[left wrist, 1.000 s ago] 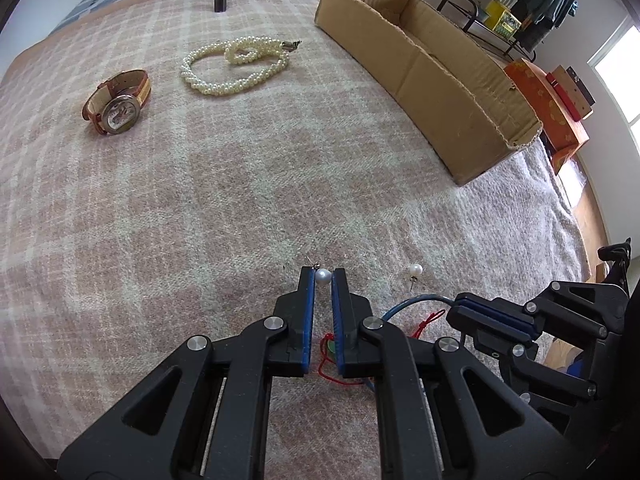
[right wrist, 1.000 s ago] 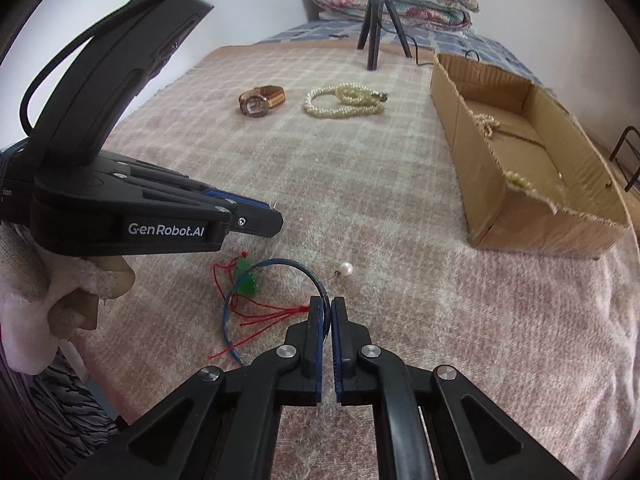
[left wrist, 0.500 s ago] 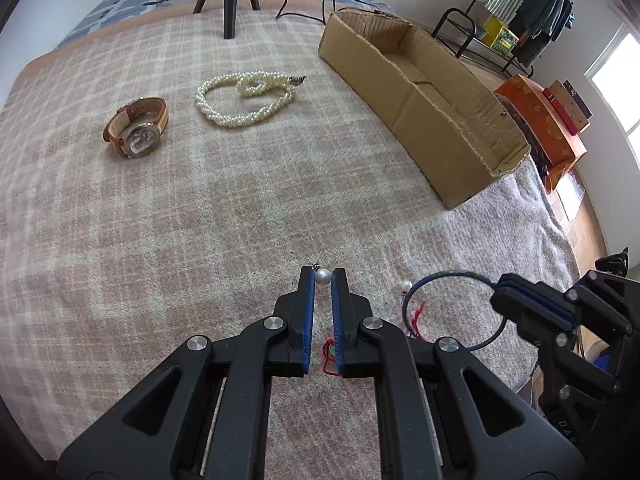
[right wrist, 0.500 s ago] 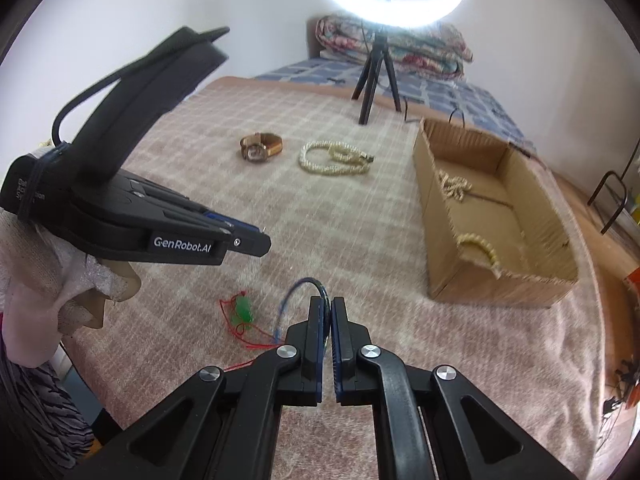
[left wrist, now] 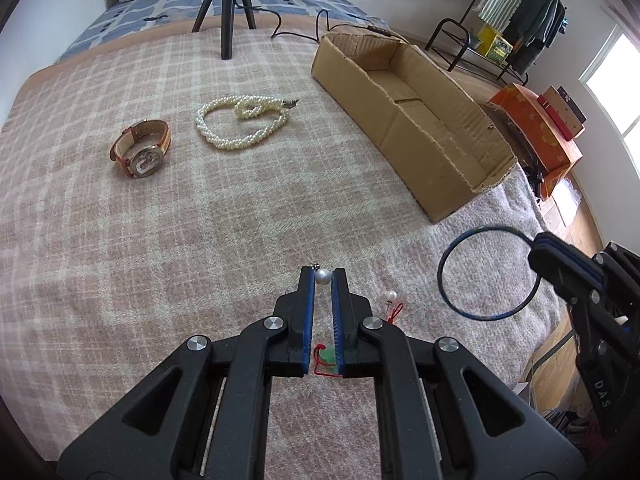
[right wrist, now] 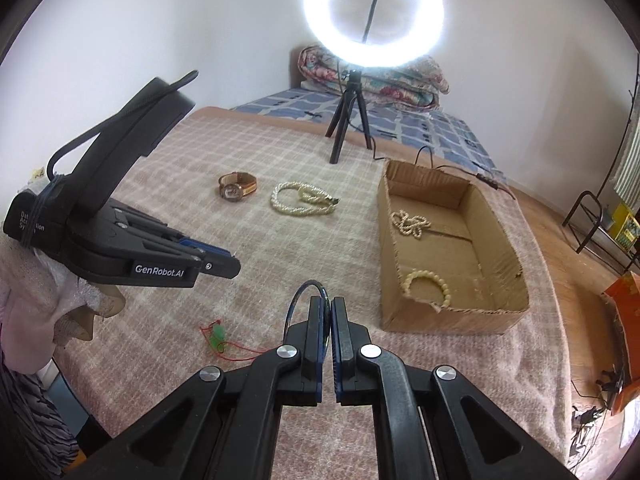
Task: Organize jewelry
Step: 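Carry pearl earring in left tool while right tool carries hoop to box, then open left tool inside box while right tool releases blue hoop there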
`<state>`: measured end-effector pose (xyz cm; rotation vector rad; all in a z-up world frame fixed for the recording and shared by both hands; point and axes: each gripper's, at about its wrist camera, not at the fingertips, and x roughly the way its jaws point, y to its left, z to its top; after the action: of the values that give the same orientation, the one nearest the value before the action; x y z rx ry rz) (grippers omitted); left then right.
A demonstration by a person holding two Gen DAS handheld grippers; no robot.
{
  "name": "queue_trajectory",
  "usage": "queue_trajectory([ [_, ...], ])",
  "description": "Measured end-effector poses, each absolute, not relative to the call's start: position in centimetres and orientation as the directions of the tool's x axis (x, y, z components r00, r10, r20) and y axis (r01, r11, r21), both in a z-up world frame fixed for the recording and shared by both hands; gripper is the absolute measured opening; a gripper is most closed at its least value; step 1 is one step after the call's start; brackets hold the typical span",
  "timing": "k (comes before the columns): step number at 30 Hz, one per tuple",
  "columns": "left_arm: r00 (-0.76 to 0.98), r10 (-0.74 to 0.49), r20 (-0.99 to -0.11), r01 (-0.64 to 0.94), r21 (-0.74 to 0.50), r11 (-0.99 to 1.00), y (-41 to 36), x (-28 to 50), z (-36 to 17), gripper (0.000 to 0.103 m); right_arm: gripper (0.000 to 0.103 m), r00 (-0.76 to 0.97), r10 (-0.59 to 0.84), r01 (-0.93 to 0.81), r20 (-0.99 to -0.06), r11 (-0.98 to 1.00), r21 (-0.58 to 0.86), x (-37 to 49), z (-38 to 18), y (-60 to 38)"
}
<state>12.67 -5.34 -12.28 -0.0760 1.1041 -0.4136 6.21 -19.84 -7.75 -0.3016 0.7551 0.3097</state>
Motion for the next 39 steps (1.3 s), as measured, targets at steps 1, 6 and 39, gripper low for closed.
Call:
queue_trajectory([
  [1, 0.387, -0.363, -0.848, 0.289, -0.263, 0.921, -5.4, 12.7, -12.1, 0.006, 0.001, 0.695, 0.162, -0.373, -0.701, 0.914, -0.158, 6.3, -7.5, -20.0],
  [6, 0.414, -0.374, -0.83, 0.298, -0.265, 0.917, -5.9, 13.2, -10.7, 0.006, 0.001, 0.726, 0.146, -0.337, -0.672, 0.928, -0.162, 6.8, -6.1, -21.2],
  [39, 0.495, -0.454, -0.741, 0.347, -0.311, 0.885, -16.9, 27.7, -6.5, 0.006, 0.001, 0.76, 0.004, -0.106, -0.65, 0.987, -0.118, 15.2, -5.1, -30.5],
])
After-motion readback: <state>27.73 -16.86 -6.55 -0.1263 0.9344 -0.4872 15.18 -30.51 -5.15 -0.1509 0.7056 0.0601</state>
